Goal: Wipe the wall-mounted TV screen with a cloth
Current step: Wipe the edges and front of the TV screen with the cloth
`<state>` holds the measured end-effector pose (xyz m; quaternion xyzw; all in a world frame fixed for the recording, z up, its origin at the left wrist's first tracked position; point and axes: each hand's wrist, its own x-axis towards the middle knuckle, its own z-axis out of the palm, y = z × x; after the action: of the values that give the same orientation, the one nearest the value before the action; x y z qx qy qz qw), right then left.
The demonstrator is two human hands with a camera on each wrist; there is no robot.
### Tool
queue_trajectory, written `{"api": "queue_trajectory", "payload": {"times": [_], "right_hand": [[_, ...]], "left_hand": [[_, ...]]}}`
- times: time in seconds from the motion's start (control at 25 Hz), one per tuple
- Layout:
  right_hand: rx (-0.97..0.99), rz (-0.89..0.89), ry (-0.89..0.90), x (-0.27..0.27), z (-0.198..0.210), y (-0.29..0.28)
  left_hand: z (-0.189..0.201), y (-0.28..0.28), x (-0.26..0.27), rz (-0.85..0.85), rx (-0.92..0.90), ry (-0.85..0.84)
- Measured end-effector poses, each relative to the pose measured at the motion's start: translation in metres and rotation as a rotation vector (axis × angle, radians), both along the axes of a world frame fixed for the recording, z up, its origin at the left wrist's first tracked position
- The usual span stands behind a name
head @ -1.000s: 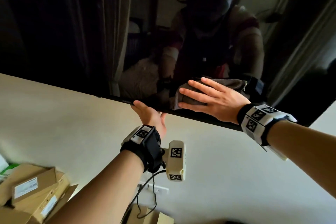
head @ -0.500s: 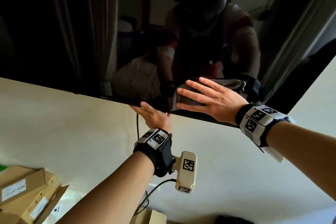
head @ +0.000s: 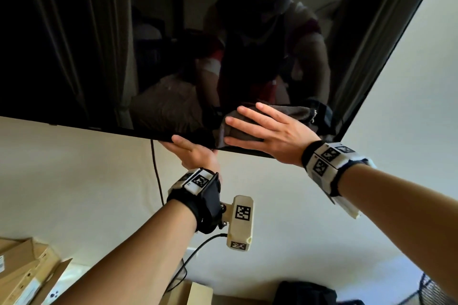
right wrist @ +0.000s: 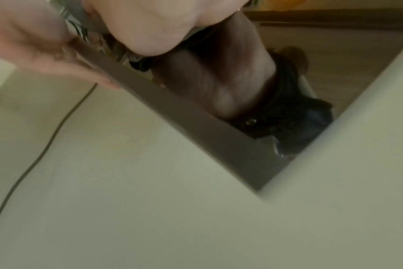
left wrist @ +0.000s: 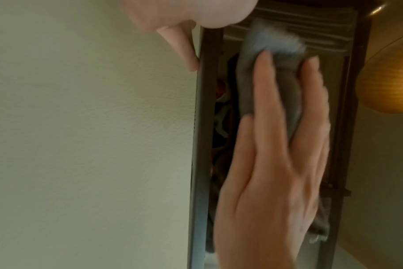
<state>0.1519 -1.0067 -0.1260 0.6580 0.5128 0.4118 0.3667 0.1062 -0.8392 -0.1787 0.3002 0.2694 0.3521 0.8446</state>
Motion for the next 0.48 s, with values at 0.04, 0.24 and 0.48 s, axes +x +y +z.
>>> {"api": "queue_trajectory", "payload": {"times": [0.04, 0.24, 0.48], "right_hand": [[-0.031, -0.001, -0.008, 0.001, -0.004, -0.020], [-0.002, -0.010, -0.001, -0.004, -0.004, -0.035], [0.067, -0.033, 0.036, -0.001, -0.006, -0.061]], "left_hand": [[-0.001, 0.002, 0.002, 0.010, 0.007, 0.019], [-0.010, -0.003, 0.006, 0.010, 0.030, -0.011], [-0.031, 0.011, 0.014, -0.093, 0.084, -0.004]]}}
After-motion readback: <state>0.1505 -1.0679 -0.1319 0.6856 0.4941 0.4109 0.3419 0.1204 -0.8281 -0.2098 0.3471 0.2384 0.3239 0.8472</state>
